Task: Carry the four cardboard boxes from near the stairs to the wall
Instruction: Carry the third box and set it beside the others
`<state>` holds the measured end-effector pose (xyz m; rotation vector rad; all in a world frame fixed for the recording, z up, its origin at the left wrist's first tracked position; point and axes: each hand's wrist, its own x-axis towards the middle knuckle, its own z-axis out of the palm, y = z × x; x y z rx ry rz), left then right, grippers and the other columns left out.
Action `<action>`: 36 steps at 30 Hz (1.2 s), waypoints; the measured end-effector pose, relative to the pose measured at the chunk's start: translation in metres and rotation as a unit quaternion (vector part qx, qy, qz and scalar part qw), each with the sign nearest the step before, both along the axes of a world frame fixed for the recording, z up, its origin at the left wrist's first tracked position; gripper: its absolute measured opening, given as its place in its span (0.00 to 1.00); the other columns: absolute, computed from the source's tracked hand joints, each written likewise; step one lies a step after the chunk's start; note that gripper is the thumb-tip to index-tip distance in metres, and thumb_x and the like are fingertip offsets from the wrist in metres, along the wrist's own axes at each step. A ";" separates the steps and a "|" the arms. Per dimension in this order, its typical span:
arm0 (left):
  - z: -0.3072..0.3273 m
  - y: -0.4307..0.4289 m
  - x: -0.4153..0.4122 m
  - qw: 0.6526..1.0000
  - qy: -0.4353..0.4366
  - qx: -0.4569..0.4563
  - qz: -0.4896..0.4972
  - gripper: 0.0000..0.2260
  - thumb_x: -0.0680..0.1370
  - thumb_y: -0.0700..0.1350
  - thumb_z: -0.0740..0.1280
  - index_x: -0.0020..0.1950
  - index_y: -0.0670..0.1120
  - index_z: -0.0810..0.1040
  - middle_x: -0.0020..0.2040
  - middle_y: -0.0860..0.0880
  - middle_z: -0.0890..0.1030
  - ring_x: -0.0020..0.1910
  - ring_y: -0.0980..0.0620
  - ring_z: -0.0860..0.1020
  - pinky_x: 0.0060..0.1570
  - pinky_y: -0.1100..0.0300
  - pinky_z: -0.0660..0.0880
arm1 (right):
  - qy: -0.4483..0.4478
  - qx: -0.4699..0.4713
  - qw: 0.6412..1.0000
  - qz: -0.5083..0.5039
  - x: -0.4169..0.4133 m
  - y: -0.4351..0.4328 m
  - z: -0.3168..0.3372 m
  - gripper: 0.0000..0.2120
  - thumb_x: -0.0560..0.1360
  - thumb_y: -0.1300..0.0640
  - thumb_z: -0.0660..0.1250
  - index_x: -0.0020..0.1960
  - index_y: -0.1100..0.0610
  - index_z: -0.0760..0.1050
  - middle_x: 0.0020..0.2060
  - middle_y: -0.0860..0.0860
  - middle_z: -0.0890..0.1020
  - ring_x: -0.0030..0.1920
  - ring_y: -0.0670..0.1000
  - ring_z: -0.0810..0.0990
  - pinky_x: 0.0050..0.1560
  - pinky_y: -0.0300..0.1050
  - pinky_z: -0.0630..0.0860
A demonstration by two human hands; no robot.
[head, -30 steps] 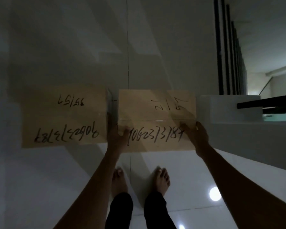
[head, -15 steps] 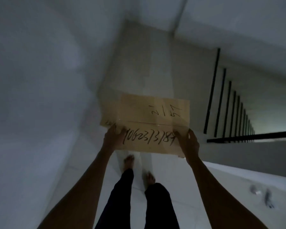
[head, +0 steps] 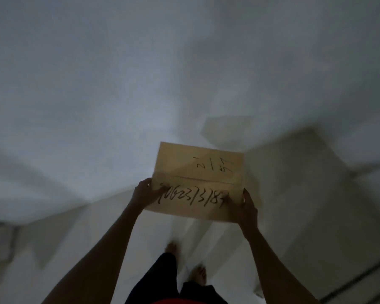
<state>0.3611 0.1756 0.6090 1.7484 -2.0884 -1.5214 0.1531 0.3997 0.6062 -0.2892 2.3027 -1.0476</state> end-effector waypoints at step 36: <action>-0.167 -0.185 0.692 0.892 -0.039 0.017 0.450 0.27 0.66 0.56 0.77 0.61 0.45 0.78 0.53 0.45 0.84 0.47 0.47 0.83 0.47 0.48 0.82 | -0.068 0.136 0.948 0.280 0.633 -0.361 -0.175 0.45 0.62 0.27 0.61 0.73 0.49 0.68 0.65 0.58 0.78 0.62 0.65 0.77 0.64 0.62 0.73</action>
